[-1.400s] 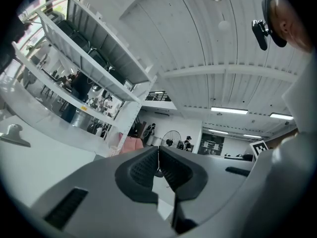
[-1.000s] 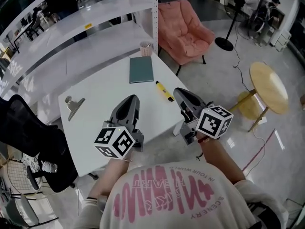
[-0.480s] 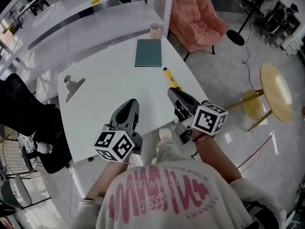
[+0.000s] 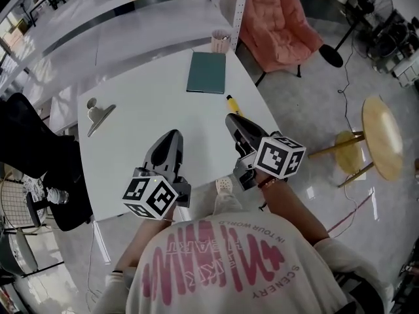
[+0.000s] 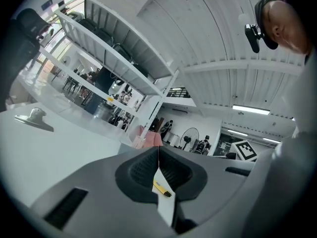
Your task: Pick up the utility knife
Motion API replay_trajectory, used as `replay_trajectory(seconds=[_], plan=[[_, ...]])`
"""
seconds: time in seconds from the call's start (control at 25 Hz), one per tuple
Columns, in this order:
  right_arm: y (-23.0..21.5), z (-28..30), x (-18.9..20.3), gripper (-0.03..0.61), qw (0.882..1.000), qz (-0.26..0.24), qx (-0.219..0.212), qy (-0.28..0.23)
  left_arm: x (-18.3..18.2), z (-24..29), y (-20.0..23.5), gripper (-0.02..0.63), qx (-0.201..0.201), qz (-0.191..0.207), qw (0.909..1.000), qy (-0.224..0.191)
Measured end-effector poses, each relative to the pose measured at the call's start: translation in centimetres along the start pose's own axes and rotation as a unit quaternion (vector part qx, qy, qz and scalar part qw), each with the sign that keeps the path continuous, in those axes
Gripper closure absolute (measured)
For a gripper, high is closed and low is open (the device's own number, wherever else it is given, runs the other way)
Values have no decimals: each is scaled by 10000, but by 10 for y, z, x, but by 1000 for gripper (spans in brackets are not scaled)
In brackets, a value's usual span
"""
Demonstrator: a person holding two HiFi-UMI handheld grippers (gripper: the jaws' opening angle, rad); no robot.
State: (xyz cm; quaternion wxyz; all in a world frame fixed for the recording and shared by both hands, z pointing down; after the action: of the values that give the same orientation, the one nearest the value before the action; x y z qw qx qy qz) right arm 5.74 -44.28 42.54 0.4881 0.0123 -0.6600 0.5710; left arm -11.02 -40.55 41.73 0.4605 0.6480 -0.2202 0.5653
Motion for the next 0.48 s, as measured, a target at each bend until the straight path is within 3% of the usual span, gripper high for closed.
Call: replay_trajectory(seconds=[0.24,0.48], plan=[[-54,21,-33,563,9908,-1025,838,266,-3,26,21,589,-483,-40,9988,-46],[-102,57,-44,563,9735,-1671,1178,1021,-12,50,48,589,-926,-177,9955,-141]])
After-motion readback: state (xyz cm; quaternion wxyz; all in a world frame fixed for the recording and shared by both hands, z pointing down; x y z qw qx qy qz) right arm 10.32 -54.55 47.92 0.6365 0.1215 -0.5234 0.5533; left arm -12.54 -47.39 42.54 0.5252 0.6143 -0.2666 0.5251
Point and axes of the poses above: the fingertips, and each gripper's own axes: z forward along the fingers, y to its left, x out of its underside, the point moved 3 cm from there along -z, backward along the fingers, and after that the axes turned 8 degrees about z, right-handed, at the moved point
